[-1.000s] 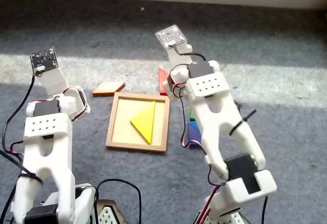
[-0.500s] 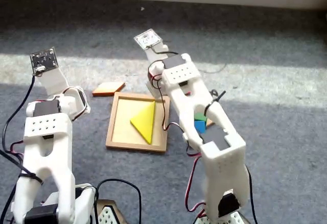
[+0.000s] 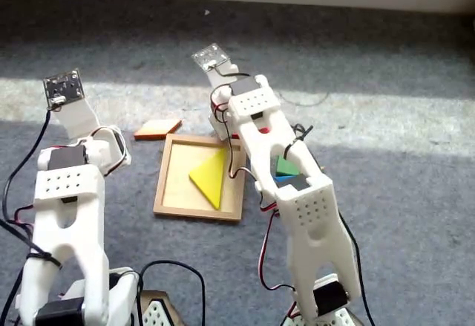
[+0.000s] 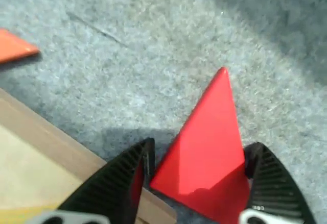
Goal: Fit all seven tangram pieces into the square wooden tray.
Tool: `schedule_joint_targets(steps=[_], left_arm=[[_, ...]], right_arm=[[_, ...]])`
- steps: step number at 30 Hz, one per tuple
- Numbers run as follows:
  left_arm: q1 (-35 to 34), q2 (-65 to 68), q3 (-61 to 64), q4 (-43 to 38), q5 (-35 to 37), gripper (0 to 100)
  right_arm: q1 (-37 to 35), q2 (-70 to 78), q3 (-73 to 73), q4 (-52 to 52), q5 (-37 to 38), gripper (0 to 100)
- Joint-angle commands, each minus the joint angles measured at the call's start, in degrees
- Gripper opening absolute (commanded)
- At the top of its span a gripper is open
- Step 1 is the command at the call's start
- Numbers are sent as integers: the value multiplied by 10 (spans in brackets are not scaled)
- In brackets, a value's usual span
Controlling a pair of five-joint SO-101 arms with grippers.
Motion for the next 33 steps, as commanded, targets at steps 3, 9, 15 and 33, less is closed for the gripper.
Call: schedule_joint_targets(steps=[3, 9, 15, 33], left_arm=[[-6, -19, -2, -6, 4, 178], [-6, -19, -2, -6, 4, 178], [-6, -18, -2, -7, 4, 178], [-5, -17, -2, -10, 4, 178]], right_arm=[[29, -7, -27, 33, 11, 289], [62, -7, -27, 100, 57, 286], [97, -9, -28, 167, 117, 230], [162, -14, -99, 316, 113, 198]])
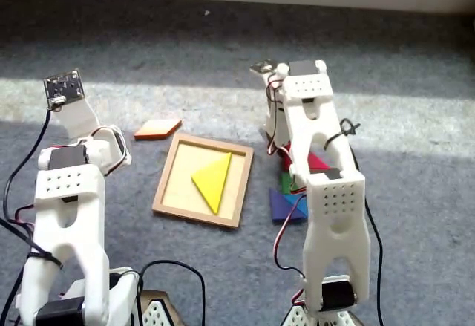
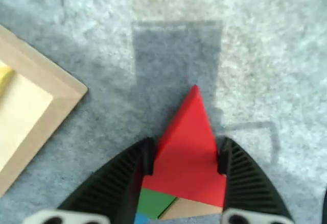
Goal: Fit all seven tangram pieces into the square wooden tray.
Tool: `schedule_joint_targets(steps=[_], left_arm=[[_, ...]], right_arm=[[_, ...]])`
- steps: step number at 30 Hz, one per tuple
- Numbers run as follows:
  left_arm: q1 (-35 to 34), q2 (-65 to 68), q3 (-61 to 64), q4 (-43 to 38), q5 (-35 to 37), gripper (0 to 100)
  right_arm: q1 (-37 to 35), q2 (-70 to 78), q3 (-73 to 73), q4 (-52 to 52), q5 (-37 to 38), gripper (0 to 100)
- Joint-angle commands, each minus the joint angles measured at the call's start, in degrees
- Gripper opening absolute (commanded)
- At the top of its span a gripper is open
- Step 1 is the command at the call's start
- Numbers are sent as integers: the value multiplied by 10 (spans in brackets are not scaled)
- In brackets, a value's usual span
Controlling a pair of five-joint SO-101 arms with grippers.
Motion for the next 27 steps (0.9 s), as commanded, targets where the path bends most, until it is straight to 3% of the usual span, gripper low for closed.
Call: schedule_joint_targets(steps=[1, 8, 16, 21, 27], left_arm=[[-5, -17, -2, -10, 4, 178], [-5, -17, -2, -10, 4, 178], [-5, -17, -2, -10, 4, 178], [-5, -17, -2, -10, 4, 178], [-5, -17, -2, -10, 4, 178]], right_arm=[[6, -26, -36, 27, 4, 198], [5, -108, -38, 39, -21, 198], [1, -215, 109, 15, -28, 199], [1, -313, 282, -97, -54, 204], [-11, -430, 538, -282, -61, 303]])
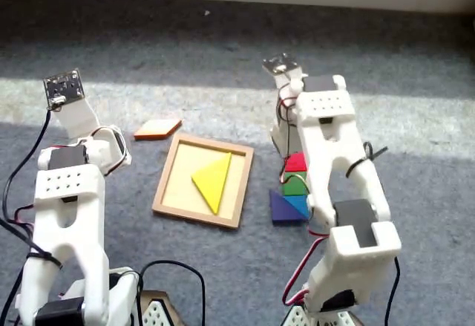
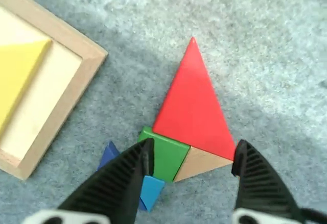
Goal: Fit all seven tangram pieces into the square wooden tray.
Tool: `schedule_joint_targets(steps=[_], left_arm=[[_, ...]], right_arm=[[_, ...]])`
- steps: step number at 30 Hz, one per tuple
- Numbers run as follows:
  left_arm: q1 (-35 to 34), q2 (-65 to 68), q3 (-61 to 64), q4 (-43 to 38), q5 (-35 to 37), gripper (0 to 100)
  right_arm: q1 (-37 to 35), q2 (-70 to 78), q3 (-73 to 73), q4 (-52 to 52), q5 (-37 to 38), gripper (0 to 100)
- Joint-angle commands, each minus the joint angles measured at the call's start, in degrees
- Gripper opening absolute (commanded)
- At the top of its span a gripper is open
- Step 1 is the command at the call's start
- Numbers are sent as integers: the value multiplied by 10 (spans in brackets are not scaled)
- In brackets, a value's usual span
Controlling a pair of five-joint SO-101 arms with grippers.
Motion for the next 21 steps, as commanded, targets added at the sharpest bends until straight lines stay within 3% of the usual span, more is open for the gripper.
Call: schedule_joint_targets(steps=[1, 5, 21], left_arm=[[-5, -17, -2, -10, 4, 178], [-4, -17, -2, -10, 4, 178], [-4, -17, -2, -10, 4, 178]], right_arm=[[-13, -79, 131, -101, -7, 307], [-19, -64, 179, -135, -6, 309], [-44, 40, 134, -152, -3, 307]])
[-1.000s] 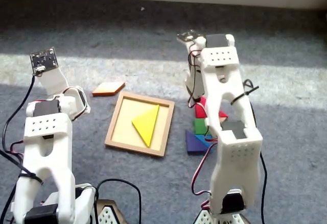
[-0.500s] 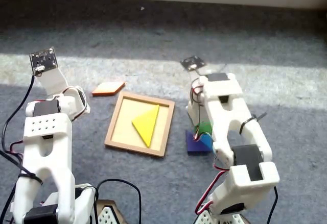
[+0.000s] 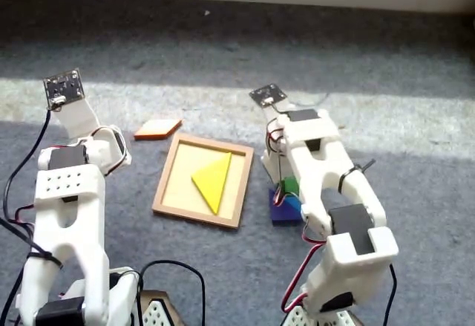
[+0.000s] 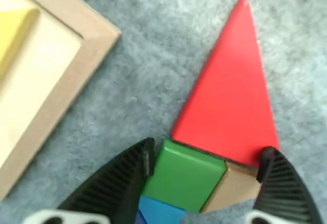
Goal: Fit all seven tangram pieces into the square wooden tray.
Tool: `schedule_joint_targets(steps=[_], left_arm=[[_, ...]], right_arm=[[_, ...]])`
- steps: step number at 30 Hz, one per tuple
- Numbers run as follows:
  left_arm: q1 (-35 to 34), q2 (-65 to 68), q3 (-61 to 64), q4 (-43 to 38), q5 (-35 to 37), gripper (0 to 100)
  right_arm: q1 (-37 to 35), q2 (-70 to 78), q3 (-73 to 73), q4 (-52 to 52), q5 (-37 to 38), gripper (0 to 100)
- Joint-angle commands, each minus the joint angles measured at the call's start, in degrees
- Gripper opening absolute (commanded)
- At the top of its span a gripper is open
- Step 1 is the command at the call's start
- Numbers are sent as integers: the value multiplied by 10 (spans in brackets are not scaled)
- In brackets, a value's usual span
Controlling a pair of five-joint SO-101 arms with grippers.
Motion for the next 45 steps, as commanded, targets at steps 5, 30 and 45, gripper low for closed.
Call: schedule_joint_targets(steps=[5, 30, 45], left_arm=[[-3, -17, -2, -10, 4, 178], [-3, -17, -2, -10, 4, 178], [-2, -17, -2, -10, 4, 178]], right_arm=[[-1, 65, -60, -7, 1, 293], [-9, 105, -205, 96, -4, 301], [-29, 142, -175, 22, 46, 300]])
